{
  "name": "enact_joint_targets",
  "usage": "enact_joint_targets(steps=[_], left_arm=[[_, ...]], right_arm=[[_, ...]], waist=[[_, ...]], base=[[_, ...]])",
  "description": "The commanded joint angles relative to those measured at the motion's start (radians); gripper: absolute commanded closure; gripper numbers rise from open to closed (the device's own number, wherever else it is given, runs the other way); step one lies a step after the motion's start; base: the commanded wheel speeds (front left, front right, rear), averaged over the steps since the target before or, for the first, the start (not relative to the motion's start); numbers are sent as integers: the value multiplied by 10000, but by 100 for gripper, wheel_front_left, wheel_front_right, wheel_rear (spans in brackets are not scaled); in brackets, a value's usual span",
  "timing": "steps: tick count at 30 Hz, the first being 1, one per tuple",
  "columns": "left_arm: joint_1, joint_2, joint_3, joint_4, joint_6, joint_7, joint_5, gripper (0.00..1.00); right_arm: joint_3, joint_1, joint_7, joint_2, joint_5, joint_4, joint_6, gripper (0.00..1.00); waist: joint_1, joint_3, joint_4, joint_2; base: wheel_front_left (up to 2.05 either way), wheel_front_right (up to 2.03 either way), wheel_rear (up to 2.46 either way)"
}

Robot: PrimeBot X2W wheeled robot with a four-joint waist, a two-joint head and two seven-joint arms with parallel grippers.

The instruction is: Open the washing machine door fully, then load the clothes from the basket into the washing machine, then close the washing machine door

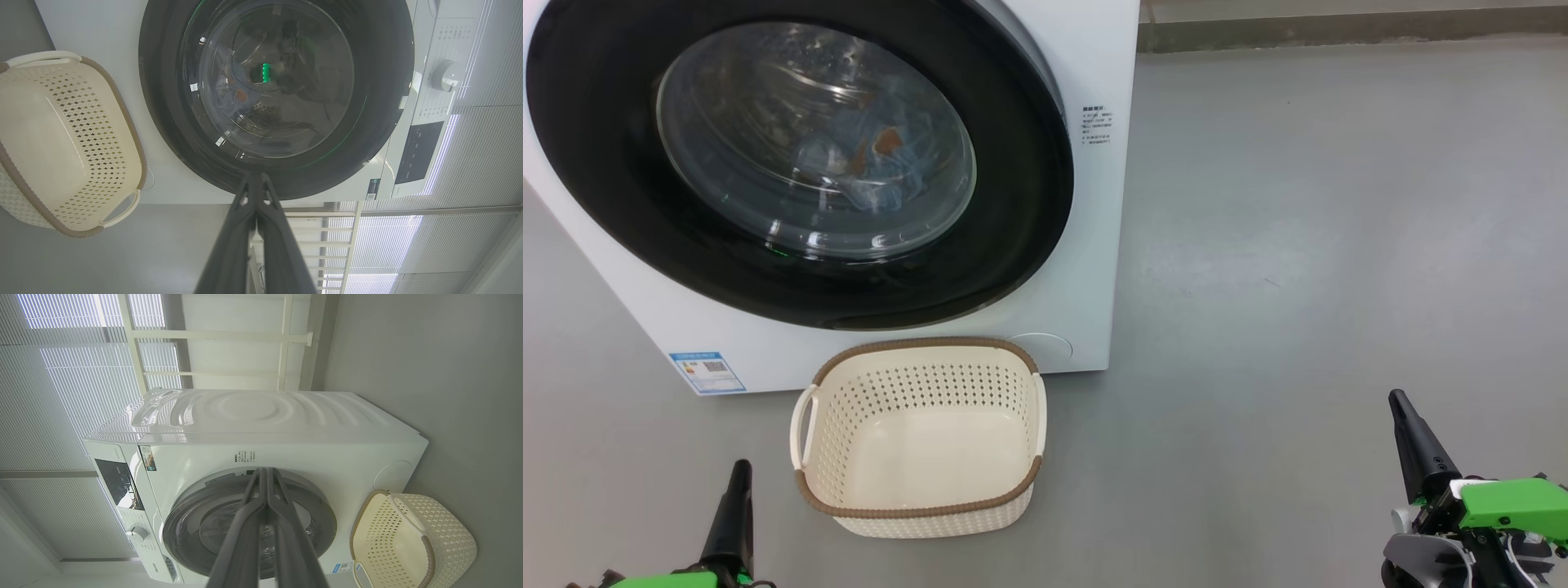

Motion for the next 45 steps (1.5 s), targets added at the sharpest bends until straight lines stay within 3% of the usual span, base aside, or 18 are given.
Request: enact_joint_targets(steps=[1, 45], left_arm=[[-465, 87, 266, -310, 4, 73, -70, 100], [-464, 87, 264, -310, 4, 71, -72, 100]], right_arm=[[184, -382, 68, -93, -5, -301, 17, 100], [177, -383, 74, -89, -11, -301, 17, 100]], waist=[[0, 0, 0, 0], [0, 0, 0, 0]], base=[[0, 0, 0], [0, 0, 0]])
